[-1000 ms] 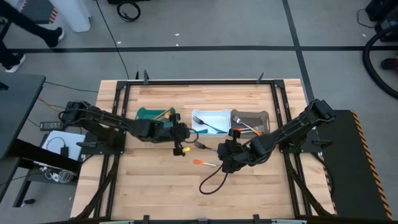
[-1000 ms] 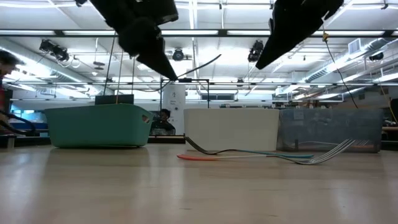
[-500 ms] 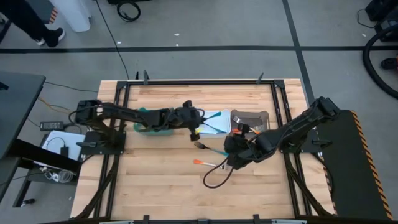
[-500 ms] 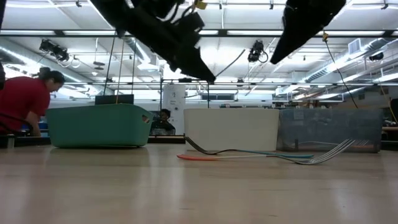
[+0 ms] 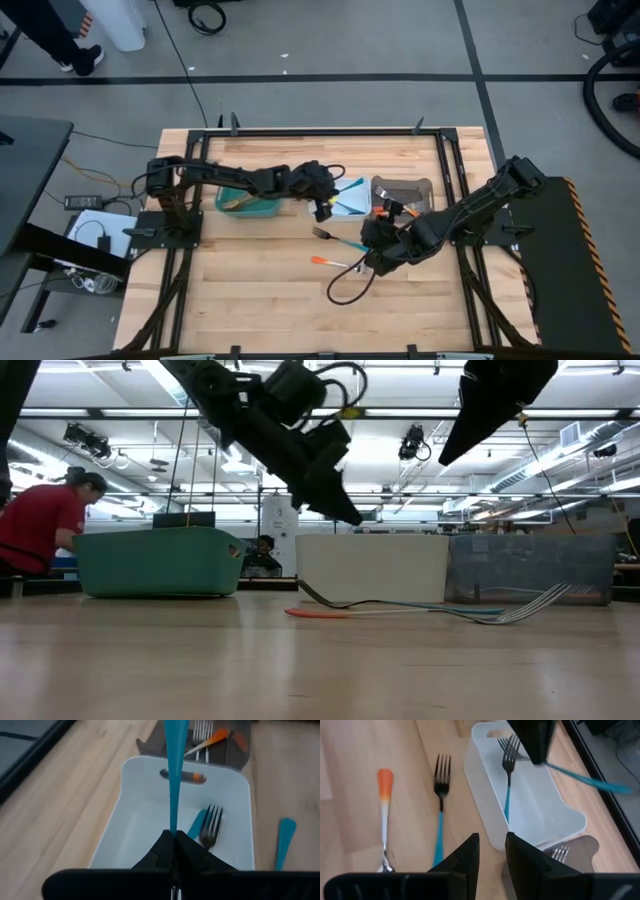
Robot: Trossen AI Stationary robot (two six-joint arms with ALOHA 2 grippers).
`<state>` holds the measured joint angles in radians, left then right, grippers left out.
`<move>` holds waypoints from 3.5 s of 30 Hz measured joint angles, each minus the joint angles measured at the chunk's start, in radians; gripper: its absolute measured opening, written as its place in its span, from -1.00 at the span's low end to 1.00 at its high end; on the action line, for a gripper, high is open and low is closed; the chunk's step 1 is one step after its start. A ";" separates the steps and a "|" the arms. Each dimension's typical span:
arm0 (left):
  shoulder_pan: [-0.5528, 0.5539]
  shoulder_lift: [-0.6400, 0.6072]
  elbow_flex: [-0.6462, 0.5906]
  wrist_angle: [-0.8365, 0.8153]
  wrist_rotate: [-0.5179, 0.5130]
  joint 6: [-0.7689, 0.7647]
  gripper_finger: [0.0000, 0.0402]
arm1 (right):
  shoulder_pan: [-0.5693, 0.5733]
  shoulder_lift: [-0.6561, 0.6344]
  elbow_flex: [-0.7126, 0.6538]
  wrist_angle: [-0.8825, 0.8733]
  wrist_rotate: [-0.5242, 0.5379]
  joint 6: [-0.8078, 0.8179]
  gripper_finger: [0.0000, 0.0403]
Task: Sort silverware by color (type)
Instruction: Put the left blue fork into the white bin, then put the blue fork into the white bin
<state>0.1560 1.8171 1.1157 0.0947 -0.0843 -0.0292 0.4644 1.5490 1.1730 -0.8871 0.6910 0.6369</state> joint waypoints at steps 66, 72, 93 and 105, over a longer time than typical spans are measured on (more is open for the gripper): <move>-0.417 -0.214 0.014 -0.483 -0.125 0.092 -0.56 | 0.012 0.003 -0.005 0.096 -0.029 -0.055 -0.50; -0.462 -0.214 -0.038 -0.498 -0.141 0.059 -0.56 | 0.012 0.003 -0.005 0.132 -0.056 -0.087 -0.50; -0.611 -0.216 -0.242 -0.285 -0.237 -0.034 -0.56 | -0.065 0.003 -0.214 0.574 -0.293 -0.214 -0.37; -0.622 -0.296 -0.361 -0.103 -0.283 -0.005 -0.56 | -0.097 0.036 -0.216 0.579 -0.323 -0.211 -0.03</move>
<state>-0.4665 1.5213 0.7544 -0.0082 -0.3669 -0.0341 0.3676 1.5846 0.9565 -0.3081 0.3683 0.4258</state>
